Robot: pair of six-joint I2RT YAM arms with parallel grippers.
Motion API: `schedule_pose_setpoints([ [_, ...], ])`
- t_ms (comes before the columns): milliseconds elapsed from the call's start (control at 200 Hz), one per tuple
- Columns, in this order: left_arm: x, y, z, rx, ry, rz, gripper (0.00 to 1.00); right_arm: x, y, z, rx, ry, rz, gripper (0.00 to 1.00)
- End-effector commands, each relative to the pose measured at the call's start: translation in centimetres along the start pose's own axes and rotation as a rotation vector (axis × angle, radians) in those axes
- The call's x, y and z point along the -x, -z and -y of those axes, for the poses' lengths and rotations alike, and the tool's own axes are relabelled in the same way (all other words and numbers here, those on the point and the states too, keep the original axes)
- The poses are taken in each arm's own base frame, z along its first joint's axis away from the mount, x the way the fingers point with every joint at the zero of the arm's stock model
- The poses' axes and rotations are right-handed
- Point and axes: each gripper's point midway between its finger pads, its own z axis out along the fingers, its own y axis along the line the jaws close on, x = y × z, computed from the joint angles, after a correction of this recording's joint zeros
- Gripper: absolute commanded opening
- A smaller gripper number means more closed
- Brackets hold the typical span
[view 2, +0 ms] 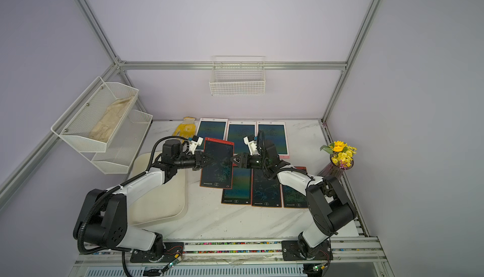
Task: Take out the writing tablet from the storage box
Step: Place the writing tablet at the center of the board.
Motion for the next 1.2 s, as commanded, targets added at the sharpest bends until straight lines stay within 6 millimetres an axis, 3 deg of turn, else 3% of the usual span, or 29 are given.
schedule_pose_setpoints([
  [0, 1.1, 0.6, 3.7, -0.121, -0.090, 0.030, 0.08, -0.6, 0.2, -0.5, 0.039, 0.015, -0.018, 0.48],
  [255, 1.3, 0.5, 4.4, -0.182, -0.083, 0.034, 0.08, -0.8, 0.3, -1.8, 0.108, 0.028, -0.032, 0.48],
  [470, 1.0, -0.4, 3.3, -0.173, -0.067, 0.019, 0.09, -0.4, 0.5, -3.7, 0.196, 0.048, -0.040, 0.48],
  [710, 0.8, -2.6, 2.7, -0.183, -0.063, -0.021, 0.09, 0.3, 1.3, -6.3, 0.279, 0.090, -0.048, 0.37],
  [890, 0.5, -3.9, 2.4, -0.187, -0.053, -0.051, 0.12, 0.4, 1.7, -6.6, 0.279, 0.096, -0.043, 0.24],
  [1045, 0.1, -4.4, 2.5, -0.185, -0.049, -0.056, 0.29, 0.0, 1.1, -5.6, 0.262, 0.073, -0.056, 0.11],
  [1195, 0.1, -4.4, 2.0, -0.167, -0.040, -0.051, 0.41, -0.3, 0.8, -5.1, 0.253, 0.061, -0.067, 0.04],
])
